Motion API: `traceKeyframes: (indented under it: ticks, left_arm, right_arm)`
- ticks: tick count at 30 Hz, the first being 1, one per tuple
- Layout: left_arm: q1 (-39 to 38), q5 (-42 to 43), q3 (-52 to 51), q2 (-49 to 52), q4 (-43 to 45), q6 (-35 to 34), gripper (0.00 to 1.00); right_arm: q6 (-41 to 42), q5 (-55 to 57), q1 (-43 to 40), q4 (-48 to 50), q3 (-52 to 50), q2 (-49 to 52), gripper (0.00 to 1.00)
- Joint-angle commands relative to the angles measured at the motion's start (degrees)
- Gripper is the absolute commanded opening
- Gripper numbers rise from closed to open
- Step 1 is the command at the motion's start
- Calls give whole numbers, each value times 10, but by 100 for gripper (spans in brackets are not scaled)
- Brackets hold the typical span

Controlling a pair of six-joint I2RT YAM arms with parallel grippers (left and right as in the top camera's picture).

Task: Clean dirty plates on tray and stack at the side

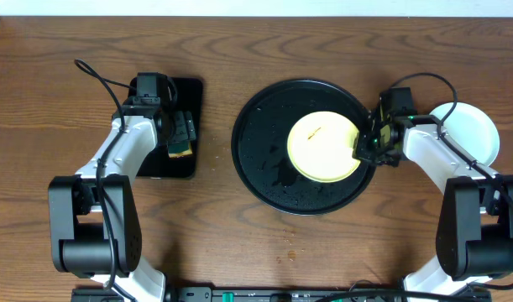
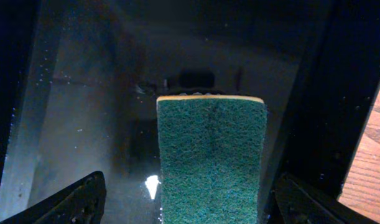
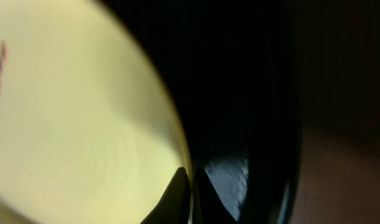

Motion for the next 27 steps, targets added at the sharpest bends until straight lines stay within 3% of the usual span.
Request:
traceKeyframes:
  ticks: [1, 14, 21, 27]
  left_arm:
    - [2, -5, -2, -2, -1, 6, 88]
    - [2, -5, -2, -2, -1, 6, 88]
    - [2, -5, -2, -2, -1, 6, 88]
    - [2, -5, -2, -2, -1, 6, 88]
  right_arm:
    - [2, 6, -3, 28, 0, 3, 1]
    - [-196, -16, -4, 151, 0, 2, 2]
    - [-220, -55, -4, 143, 0, 2, 33]
    - [-205, -27, -4, 106, 0, 2, 34]
